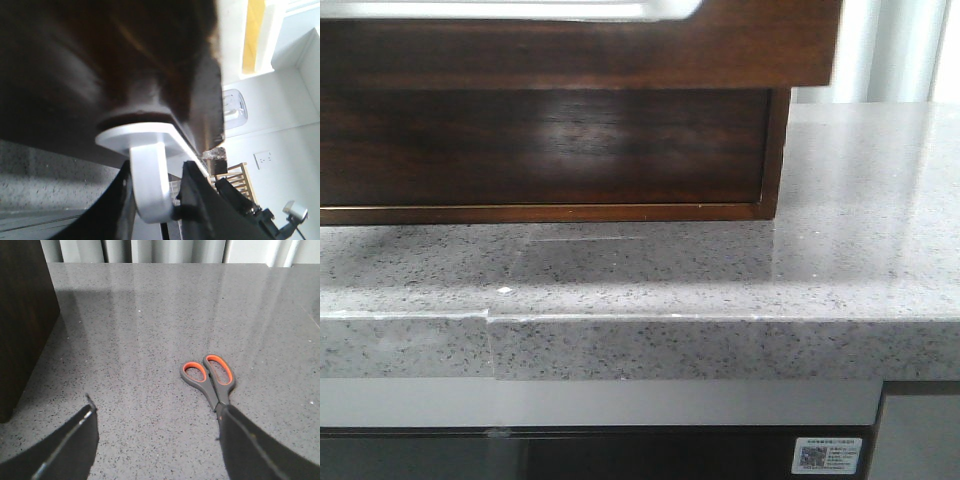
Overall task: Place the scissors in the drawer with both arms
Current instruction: 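Pull the drawer open toward the robot with the left gripper, then lower the right gripper onto the grey-orange scissors and grasp them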
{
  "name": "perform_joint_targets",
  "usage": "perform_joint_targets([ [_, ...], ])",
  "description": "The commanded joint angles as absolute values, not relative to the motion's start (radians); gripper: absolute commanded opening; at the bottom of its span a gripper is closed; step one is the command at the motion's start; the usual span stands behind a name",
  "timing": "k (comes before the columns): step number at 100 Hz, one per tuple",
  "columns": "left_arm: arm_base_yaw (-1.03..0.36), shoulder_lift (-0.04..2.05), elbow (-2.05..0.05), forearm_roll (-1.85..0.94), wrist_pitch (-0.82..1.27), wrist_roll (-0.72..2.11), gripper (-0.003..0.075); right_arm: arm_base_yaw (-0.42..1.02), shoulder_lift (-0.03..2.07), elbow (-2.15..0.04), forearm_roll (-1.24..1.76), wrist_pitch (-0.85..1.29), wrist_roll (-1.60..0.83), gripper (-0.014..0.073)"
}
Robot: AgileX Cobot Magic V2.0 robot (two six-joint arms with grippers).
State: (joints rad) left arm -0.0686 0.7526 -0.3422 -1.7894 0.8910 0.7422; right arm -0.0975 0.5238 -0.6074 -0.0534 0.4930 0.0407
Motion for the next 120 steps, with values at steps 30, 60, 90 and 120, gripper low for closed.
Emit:
perform_joint_targets([
  [30,-0.072,0.673,-0.354,-1.697,1.003,0.837,-0.0017,-0.103,0.535,-0.643,-0.060,0.413,0.035,0.0462],
  [60,-0.072,0.673,-0.354,-1.697,1.006,0.837,0.0356,-0.103,0.535,-0.643,-0.060,0.413,0.035,0.0462],
  [90,-0.072,0.639,-0.360,-1.649,1.040,0.835,0.0417,-0.103,0.535,-0.643,-0.091,0.413,0.035,0.0462],
  [120,-0.072,0.426,-0.405,-1.262,0.992,0.614,0.0409,-0.157,0.640,-0.714,-0.198,0.548,0.117,0.0462],
])
